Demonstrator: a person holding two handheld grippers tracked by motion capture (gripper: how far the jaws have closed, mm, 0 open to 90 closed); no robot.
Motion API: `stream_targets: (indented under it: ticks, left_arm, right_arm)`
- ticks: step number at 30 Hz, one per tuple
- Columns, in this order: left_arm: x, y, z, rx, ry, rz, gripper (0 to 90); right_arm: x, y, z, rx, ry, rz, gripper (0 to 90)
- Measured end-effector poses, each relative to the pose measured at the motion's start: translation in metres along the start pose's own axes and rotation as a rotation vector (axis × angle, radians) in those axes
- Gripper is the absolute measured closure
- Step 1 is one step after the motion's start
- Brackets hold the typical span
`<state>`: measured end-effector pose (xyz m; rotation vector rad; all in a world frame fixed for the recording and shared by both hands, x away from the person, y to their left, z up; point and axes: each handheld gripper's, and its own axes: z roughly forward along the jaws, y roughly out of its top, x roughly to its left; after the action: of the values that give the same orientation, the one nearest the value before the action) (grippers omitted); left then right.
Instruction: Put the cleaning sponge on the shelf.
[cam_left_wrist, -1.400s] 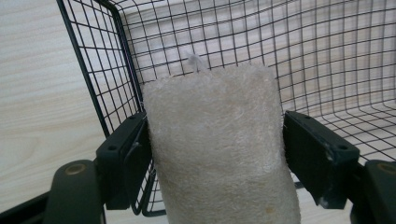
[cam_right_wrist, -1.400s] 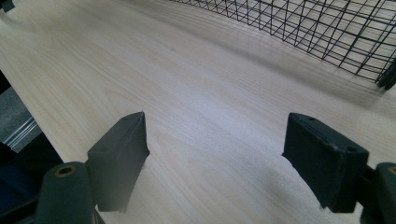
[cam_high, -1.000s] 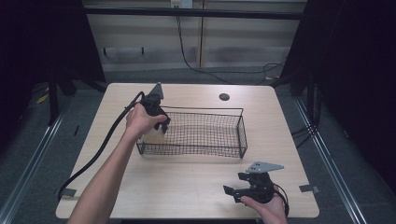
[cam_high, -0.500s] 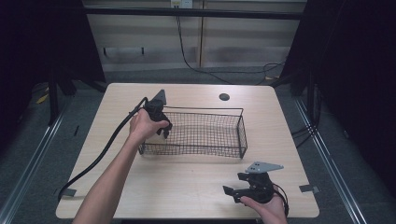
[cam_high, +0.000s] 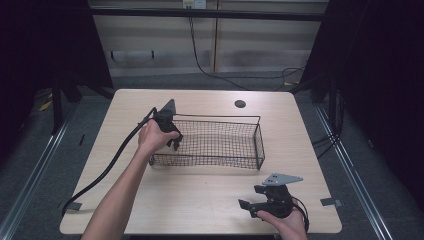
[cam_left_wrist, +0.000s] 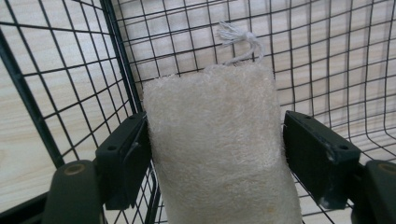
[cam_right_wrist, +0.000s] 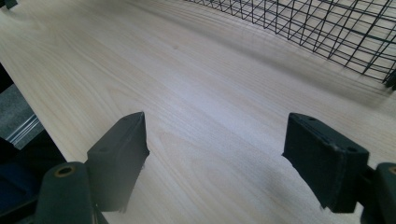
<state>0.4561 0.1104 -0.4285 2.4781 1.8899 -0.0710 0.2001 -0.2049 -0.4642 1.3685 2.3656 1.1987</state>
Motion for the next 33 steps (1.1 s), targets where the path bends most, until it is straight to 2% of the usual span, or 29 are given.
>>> stream_targets:
  ticks: [3, 7, 13, 14, 20, 22, 23, 33]
  left_arm:
    - [-0.002, 0.0, 0.001, 0.001, 0.006, 0.014, 25.9]
    - [-0.002, 0.001, 0.005, 0.004, 0.029, 0.005, 25.9]
    - [-0.004, 0.002, 0.009, 0.016, 0.028, 0.002, 25.8]
    - [-0.005, 0.002, 0.011, 0.01, 0.038, 0.01, 25.8]
    - [-0.005, 0.002, 0.013, 0.012, 0.037, 0.001, 25.7]
    - [-0.005, 0.003, 0.013, 0.015, 0.034, 0.006, 25.6]
    - [-0.005, 0.003, 0.013, 0.025, 0.031, 0.022, 25.5]
    - [-0.004, 0.004, 0.012, 0.031, 0.015, 0.02, 24.8]
  right_arm:
    - [0.0, 0.0, 0.0, 0.003, 0.001, 0.001, 21.5]
    - [0.001, 0.0, 0.0, 0.004, 0.002, -0.002, 21.5]
    - [0.0, 0.0, 0.0, 0.003, 0.003, 0.002, 21.5]
    - [0.0, 0.0, 0.0, 0.003, 0.003, 0.001, 21.5]
    - [0.0, 0.0, 0.0, 0.004, 0.001, -0.004, 21.4]
    - [0.0, 0.0, 0.0, 0.005, 0.0, 0.002, 21.4]
    - [0.0, 0.0, -0.001, 0.002, -0.001, -0.001, 21.4]
    - [0.0, 0.0, 0.0, 0.005, 0.003, 0.001, 21.4]
